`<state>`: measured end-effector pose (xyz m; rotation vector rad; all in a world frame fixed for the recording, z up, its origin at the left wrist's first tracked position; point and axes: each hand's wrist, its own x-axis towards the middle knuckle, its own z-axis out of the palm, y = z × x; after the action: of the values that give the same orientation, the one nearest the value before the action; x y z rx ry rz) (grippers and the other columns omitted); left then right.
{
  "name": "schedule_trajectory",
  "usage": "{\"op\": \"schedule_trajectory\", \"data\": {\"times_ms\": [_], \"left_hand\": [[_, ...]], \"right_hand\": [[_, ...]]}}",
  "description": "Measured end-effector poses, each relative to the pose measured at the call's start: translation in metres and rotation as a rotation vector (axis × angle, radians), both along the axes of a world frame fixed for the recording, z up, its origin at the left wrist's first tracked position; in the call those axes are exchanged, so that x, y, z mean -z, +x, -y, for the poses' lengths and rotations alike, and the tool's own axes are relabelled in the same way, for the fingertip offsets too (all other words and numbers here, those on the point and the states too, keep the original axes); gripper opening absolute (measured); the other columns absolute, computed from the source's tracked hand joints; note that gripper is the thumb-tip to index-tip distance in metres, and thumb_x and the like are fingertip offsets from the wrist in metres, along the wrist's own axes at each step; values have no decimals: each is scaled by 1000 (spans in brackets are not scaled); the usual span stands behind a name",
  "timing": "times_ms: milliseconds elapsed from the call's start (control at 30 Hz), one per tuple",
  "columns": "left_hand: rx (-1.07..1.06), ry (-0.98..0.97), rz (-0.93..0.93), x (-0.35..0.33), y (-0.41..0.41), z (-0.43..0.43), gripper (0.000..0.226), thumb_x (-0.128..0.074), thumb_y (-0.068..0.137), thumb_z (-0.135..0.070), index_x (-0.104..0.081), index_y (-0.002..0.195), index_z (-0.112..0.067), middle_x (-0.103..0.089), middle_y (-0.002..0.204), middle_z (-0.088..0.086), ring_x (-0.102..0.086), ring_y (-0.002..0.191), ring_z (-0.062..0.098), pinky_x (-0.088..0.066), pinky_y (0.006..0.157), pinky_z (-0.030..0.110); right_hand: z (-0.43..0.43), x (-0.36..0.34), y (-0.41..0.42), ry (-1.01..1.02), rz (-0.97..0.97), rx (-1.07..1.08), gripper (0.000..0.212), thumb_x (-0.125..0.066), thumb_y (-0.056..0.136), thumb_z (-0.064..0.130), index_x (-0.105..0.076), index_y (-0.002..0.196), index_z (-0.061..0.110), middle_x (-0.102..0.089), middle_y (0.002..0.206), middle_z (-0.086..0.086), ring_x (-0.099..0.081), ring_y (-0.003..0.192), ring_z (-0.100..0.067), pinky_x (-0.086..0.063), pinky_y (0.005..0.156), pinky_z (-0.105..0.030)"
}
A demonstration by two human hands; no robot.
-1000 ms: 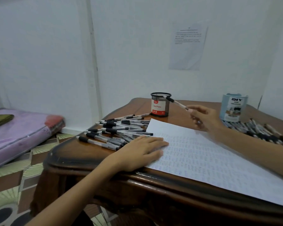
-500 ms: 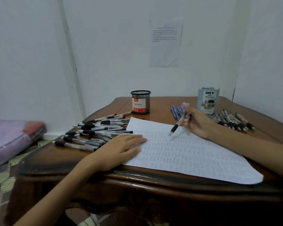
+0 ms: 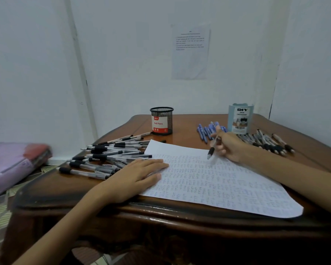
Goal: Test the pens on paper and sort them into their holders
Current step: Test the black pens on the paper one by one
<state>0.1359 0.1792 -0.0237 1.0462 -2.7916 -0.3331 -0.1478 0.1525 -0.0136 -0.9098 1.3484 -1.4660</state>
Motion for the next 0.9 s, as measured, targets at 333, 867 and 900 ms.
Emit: {"op": "schedule_trajectory", "data": {"times_ms": [333,867,900], "left_hand": [[8,0,-13,-1,0,0,47,-18,84,-56,-15,130,-54,-18,150,-25,-11,130,-12,-4,106,15],[13,-12,-17,0,1,-1,43,-21,94,-54,-19,137,-49,-17,150,-24,-11,132,-11,-3,106,14],[12,-12,-17,0,1,-1,44,-20,94,-54,-19,138,-49,-17,150,-24,-11,132,-11,-3,106,14]], "right_hand": [[-6,-2,-1,-2,-156,-163,20,-46,97,8,-40,116,11,-47,66,-7,-36,35,-6,-31,31,-16],[-8,-8,-6,-55,89,-228,47,-66,65,-5,-49,108,4,-52,81,-7,-49,55,-9,-41,37,-11],[-7,-8,-7,-76,176,-172,39,-65,68,-8,-50,103,1,-54,84,-11,-52,54,-10,-42,36,-12]]}}
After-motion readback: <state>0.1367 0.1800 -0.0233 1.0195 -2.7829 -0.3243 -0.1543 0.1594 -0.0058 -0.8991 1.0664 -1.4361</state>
